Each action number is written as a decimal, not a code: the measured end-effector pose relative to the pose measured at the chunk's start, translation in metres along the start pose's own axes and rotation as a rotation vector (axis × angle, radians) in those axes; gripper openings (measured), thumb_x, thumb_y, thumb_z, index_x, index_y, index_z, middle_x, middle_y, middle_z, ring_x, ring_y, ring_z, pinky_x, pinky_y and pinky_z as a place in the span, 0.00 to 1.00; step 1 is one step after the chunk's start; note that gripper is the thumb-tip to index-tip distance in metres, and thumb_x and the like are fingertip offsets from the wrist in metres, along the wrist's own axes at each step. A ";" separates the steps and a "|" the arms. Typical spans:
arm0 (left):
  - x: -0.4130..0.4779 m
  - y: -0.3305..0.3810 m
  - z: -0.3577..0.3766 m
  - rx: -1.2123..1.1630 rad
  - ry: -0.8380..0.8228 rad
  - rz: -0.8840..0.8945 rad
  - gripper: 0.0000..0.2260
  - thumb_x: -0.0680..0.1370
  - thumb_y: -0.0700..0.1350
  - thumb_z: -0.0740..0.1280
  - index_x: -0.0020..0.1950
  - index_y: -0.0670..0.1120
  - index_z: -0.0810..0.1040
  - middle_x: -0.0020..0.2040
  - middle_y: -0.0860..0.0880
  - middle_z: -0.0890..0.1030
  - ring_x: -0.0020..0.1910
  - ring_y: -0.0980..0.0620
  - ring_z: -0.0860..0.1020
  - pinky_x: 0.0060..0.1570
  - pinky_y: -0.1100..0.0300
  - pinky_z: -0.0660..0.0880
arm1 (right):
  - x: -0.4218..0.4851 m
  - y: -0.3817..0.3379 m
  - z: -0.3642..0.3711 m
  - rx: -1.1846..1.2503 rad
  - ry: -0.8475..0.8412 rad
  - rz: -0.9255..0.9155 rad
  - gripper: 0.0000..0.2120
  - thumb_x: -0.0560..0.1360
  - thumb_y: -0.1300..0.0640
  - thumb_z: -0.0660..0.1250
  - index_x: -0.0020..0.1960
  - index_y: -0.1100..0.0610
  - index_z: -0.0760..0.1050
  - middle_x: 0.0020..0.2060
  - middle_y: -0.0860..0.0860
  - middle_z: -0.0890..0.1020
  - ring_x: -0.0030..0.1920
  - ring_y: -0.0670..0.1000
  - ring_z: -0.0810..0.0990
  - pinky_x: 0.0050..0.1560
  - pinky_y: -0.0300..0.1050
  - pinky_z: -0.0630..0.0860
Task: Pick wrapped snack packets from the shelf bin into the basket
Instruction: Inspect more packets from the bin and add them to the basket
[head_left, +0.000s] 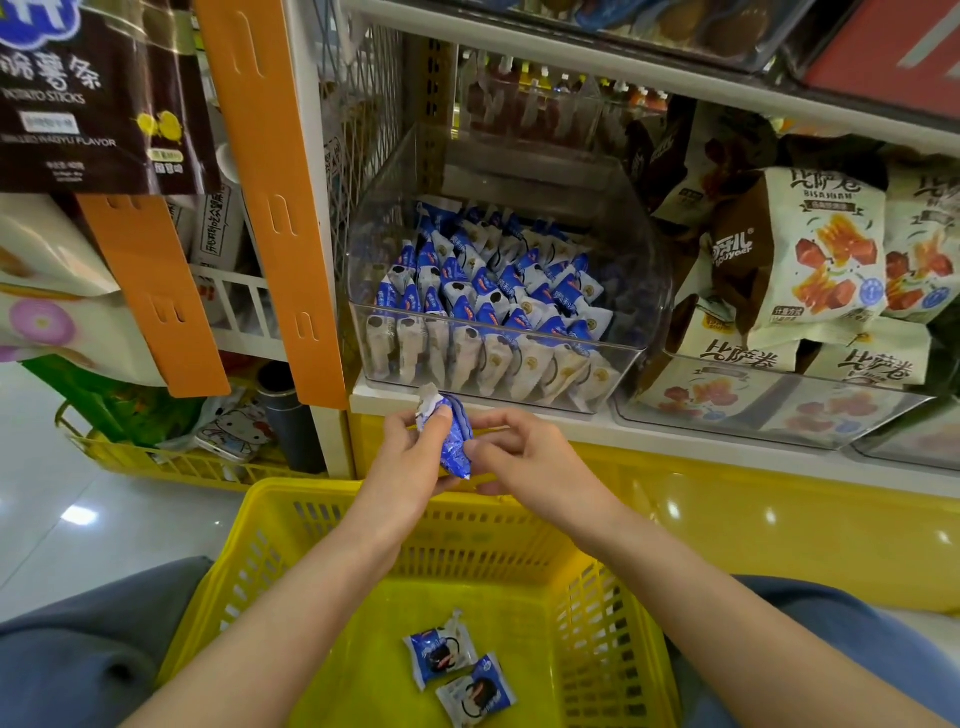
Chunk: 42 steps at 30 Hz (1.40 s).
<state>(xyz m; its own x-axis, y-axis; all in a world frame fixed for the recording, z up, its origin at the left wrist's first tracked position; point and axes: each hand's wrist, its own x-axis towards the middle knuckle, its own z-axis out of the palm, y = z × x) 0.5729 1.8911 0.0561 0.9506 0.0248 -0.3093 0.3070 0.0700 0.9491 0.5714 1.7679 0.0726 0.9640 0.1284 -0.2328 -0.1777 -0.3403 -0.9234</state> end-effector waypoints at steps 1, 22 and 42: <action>0.000 0.000 0.000 -0.004 0.001 -0.004 0.17 0.80 0.52 0.57 0.66 0.45 0.64 0.51 0.50 0.79 0.46 0.57 0.80 0.41 0.64 0.79 | 0.000 0.000 -0.001 -0.020 0.004 0.022 0.13 0.76 0.57 0.65 0.60 0.55 0.72 0.49 0.52 0.83 0.49 0.51 0.82 0.48 0.47 0.80; -0.003 0.015 -0.011 -0.058 0.046 0.171 0.26 0.77 0.45 0.65 0.71 0.52 0.57 0.62 0.48 0.75 0.56 0.54 0.78 0.62 0.52 0.73 | -0.004 -0.003 -0.001 0.110 -0.018 -0.181 0.12 0.73 0.59 0.69 0.57 0.54 0.76 0.51 0.48 0.82 0.47 0.41 0.81 0.51 0.35 0.77; -0.007 0.003 -0.013 0.563 -0.021 0.544 0.04 0.79 0.48 0.59 0.50 0.50 0.73 0.38 0.54 0.79 0.31 0.64 0.75 0.27 0.71 0.68 | -0.007 -0.013 -0.016 -0.020 0.109 -0.338 0.18 0.73 0.66 0.68 0.59 0.51 0.72 0.52 0.43 0.77 0.53 0.39 0.78 0.53 0.32 0.75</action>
<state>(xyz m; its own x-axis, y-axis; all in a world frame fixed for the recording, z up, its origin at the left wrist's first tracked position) 0.5663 1.9038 0.0603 0.9731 -0.1086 0.2033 -0.2305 -0.4627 0.8560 0.5701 1.7567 0.0910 0.9832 0.1375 0.1199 0.1581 -0.3138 -0.9362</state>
